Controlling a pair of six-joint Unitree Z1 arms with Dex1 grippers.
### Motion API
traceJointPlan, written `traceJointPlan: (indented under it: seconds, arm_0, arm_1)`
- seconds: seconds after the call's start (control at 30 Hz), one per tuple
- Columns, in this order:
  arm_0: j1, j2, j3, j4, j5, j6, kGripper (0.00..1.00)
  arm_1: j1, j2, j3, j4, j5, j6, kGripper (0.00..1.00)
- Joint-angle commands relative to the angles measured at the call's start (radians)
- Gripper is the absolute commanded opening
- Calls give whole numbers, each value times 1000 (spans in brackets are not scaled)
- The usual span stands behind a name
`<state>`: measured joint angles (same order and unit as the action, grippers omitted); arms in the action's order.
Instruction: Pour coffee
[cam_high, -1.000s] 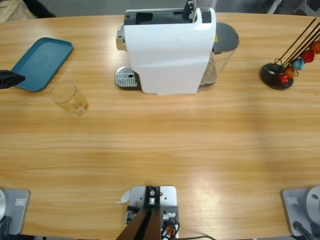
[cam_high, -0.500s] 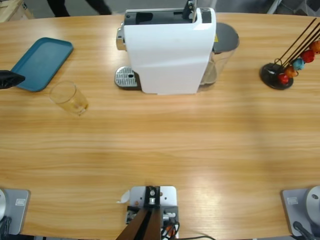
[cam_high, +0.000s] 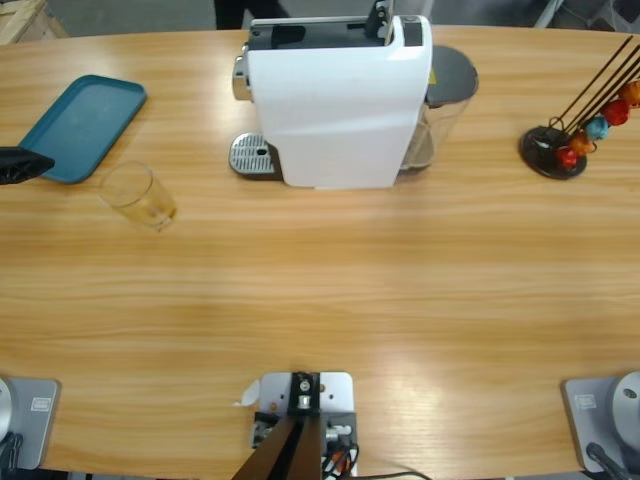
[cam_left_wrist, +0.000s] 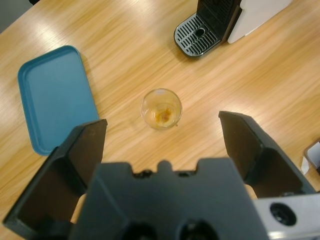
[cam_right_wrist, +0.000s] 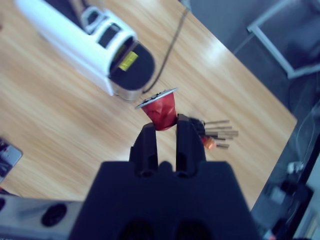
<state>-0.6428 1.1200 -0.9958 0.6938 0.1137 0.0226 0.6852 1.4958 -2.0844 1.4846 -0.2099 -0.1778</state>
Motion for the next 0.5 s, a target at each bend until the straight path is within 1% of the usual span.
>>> traceJointPlan:
  seconds: [0.03,0.2,0.5]
  arm_0:
    - [-21,-16,34,8,-11,-3,973]
    - [-25,-13,34,6,-12,-1,973]
    - [-26,-14,34,4,-37,-2,973]
  arm_1:
    - [177,147,-171,77,-5,-110,11]
    - [269,235,-242,75,0,-148,11]
    - [324,389,-348,77,-8,-204,11]
